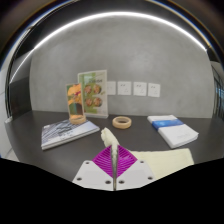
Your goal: Fold towel
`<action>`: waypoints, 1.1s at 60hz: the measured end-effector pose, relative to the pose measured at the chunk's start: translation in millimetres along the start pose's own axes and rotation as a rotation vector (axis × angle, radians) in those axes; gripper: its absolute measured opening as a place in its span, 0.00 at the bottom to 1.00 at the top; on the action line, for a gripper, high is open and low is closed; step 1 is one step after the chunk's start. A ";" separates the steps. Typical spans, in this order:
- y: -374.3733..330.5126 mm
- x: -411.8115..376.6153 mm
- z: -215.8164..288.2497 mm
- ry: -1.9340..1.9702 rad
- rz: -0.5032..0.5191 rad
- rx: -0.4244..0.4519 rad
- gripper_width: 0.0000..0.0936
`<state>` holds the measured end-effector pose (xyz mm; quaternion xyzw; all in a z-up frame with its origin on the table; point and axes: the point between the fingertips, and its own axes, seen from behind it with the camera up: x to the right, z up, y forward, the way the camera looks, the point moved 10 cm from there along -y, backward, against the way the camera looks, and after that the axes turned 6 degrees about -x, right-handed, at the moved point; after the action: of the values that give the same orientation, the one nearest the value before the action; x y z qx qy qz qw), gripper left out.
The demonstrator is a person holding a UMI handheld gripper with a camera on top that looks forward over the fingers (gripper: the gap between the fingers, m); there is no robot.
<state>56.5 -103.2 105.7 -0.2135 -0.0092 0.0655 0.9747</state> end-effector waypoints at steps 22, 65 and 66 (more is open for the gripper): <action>-18.6 198.9 -41.4 0.212 -0.297 -0.101 0.04; -240.6 5.4 -66.4 0.072 -0.285 -0.016 0.86; -247.8 -3.6 -69.2 0.067 -0.279 -0.016 0.86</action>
<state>86.8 -355.4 146.3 -0.2201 -0.0070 -0.0779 0.9723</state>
